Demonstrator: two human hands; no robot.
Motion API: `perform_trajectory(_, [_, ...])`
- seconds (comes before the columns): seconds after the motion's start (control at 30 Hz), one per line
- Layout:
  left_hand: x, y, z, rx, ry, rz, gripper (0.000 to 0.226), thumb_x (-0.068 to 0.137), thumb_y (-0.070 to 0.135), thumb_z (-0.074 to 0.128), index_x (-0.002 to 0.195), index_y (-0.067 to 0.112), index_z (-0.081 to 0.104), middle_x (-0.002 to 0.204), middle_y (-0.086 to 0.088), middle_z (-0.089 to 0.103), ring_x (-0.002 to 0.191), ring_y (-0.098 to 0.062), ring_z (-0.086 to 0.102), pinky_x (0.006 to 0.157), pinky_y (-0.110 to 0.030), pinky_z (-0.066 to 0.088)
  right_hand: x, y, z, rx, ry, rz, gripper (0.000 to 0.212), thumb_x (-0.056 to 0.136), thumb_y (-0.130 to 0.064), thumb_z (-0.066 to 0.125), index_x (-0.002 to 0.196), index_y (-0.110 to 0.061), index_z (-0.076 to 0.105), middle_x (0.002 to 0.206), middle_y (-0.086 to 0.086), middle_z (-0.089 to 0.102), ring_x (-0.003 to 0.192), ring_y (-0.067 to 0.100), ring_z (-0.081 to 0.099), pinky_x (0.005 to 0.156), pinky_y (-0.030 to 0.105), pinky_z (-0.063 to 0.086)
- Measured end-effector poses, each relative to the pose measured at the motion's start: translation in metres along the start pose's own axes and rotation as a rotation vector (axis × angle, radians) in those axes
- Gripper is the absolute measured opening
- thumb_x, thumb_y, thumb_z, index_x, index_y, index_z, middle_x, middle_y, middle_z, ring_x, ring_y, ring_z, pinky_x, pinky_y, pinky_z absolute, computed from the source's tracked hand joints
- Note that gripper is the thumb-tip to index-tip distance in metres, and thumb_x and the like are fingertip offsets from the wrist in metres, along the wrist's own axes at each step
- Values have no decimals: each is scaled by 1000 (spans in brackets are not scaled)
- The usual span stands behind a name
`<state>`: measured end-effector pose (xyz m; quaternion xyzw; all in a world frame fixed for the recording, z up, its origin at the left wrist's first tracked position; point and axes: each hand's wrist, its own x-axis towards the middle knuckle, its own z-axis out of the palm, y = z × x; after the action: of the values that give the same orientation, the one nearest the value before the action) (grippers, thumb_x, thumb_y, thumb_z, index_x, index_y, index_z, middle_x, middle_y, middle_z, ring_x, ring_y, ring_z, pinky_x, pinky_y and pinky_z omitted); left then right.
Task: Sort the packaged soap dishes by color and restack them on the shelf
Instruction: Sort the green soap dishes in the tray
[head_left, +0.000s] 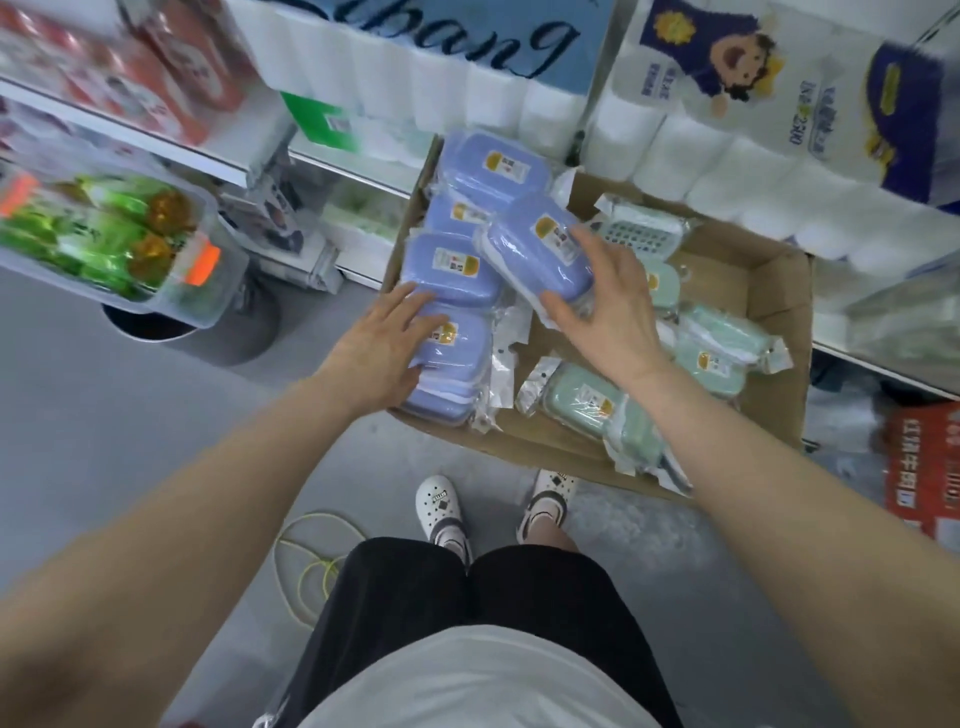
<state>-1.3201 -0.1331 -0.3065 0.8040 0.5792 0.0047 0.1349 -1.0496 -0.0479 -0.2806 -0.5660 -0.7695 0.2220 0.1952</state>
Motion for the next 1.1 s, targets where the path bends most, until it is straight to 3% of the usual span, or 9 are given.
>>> perform_trajectory(0.13, [0,4,3,18,-10,-57,67,71,15,75,134,14,52,145,-15,40,136,-35,35,112,-43,30,41,-19,16,-43,-110,-129,65,87,-45,56,147,-28,38,128,13,46,119,30,44,103,38,37])
perform_trajectory(0.27, [-4,6,1,7,38,-58,59,75,29,68,131,16,55,138,-13,46,129,-34,42,105,-42,39,68,-22,42,-160,-250,-136,55,96,-35,48,149,-24,37,146,17,37,129,36,41,108,43,37])
perform_trajectory(0.43, [5,9,-2,29,136,-21,50,85,32,61,130,10,55,140,-15,45,133,-34,39,104,-45,41,59,-20,46,-184,-238,-139,55,97,-33,48,149,-18,38,151,21,37,134,39,41,109,50,36])
perform_trajectory(0.53, [21,15,-7,25,195,-3,46,86,22,64,128,7,56,138,-18,47,130,-36,42,104,-46,42,37,-5,29,-165,-164,-128,56,96,-33,51,148,-15,40,147,21,42,130,40,46,106,52,40])
perform_trajectory(0.7, [63,46,-18,57,189,111,48,85,21,66,129,6,55,136,-19,47,130,-37,41,106,-46,41,-1,59,-12,-217,-92,38,54,99,-34,49,150,-18,36,150,13,41,135,31,41,111,49,36])
perform_trajectory(0.87, [119,106,-17,-2,148,206,52,81,15,53,133,5,52,136,-21,46,128,-39,42,105,-47,41,-37,140,-49,-246,-97,175,56,98,-28,52,149,-13,36,147,19,41,134,36,41,111,49,36])
perform_trajectory(0.97, [151,140,-1,-4,92,209,55,78,13,60,132,5,53,135,-20,49,125,-38,46,102,-44,43,-48,187,-68,-251,-109,250,58,95,-24,57,148,-10,37,145,20,43,132,38,43,107,49,40])
perform_trajectory(1.1, [197,168,30,23,-54,179,60,85,21,66,139,5,45,142,-22,44,134,-37,38,115,-43,29,-38,240,-82,-261,-175,292,61,95,-30,57,148,-9,35,145,17,42,128,38,44,105,49,40])
